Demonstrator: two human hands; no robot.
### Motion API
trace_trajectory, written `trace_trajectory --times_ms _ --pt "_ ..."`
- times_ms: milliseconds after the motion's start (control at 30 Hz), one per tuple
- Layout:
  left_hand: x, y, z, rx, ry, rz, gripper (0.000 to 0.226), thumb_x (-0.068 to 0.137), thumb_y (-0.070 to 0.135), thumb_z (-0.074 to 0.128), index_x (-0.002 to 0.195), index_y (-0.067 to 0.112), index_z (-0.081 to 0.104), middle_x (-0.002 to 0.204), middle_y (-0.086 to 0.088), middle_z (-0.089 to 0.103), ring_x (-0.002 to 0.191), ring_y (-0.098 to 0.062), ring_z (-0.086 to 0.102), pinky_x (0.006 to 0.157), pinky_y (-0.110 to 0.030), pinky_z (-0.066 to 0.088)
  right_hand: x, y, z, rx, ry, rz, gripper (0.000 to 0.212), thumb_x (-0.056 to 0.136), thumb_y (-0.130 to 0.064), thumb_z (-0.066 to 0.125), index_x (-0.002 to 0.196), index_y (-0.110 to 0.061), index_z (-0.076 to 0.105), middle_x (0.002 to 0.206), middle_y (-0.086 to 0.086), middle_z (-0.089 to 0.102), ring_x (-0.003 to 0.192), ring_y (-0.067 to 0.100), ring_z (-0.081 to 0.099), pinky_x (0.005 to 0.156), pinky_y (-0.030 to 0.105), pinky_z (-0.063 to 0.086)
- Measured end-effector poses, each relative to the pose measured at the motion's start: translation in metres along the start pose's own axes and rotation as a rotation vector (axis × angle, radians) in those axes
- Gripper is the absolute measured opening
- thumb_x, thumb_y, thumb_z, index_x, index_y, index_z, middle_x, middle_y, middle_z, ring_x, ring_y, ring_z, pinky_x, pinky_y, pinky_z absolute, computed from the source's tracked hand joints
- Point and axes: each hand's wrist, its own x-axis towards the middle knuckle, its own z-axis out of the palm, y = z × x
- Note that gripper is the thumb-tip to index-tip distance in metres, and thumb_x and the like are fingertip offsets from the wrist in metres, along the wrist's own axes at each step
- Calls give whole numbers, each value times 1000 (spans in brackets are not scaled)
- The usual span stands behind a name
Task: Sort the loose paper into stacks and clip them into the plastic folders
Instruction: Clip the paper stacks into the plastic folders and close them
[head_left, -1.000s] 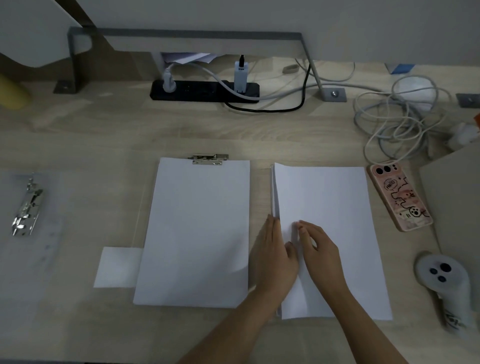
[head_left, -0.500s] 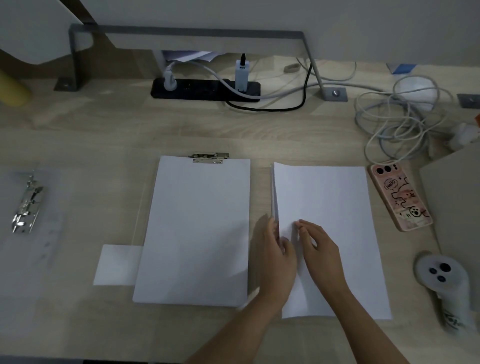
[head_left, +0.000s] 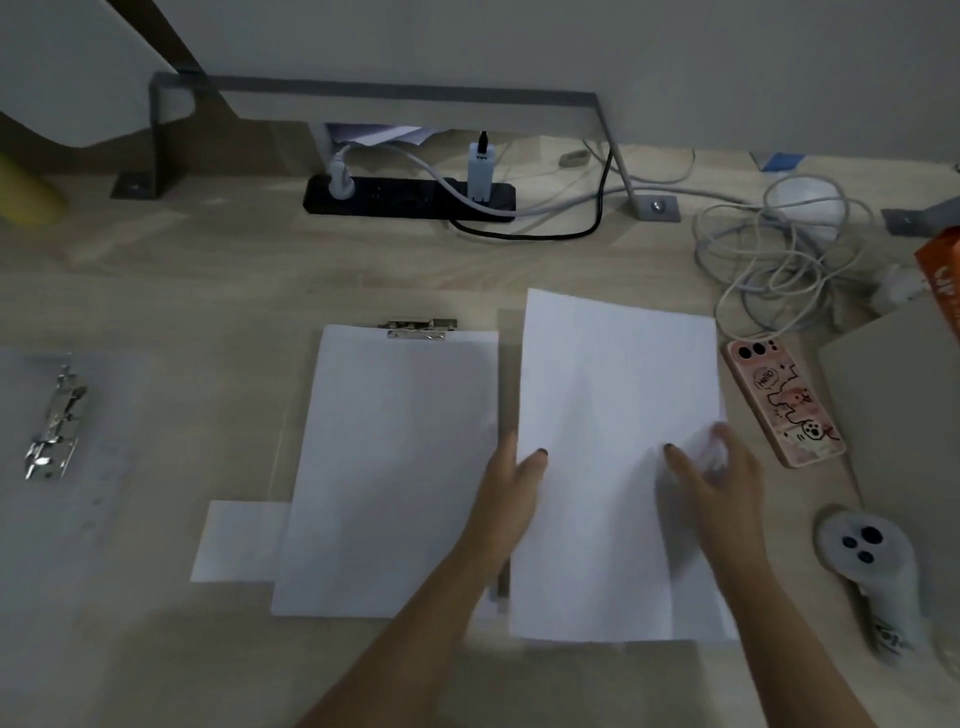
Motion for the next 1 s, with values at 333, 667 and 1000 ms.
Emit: trace_trajectory --times_ms 333,667,1000 --pt "-34 14 -154 -97 344 83 14 95 16 48 104 15 59 93 1 63 77 -8 59 65 -16 46 -64 -83 67 414 -715 79 27 82 -24 61 109 -27 61 100 -4 74 89 17 71 73 33 58" --pt "-53 -14 -335 81 768 64 7 94 16 49 96 16 56 86 3 55 76 -12 55 73 -20 44 -138 -125 216 440 -853 168 31 89 -10 56 118 -18 61 113 0 71 103 18 67 85 34 55" --pt "-27 -25 -449 64 756 -25 30 93 5 41 117 9 57 82 2 54 58 11 51 55 -2 37 -162 -143 285 391 -860 192 27 90 -15 55 116 -20 61 107 -1 73 94 18 70 75 32 56"
